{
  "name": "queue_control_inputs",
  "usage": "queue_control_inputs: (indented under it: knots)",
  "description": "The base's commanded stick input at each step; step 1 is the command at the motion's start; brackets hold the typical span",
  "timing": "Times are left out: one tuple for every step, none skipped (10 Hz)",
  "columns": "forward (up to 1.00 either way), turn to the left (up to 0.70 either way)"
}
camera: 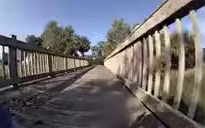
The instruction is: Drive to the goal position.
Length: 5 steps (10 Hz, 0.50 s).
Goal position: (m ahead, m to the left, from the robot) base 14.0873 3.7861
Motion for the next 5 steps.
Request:
queue_control_inputs:
  knots:
    - [1.0, 0.02]
    - [1.0, 0.23]
    - [1.0, 0.27]
    - [1.0, 0.27]
    - [1.0, 0.27]
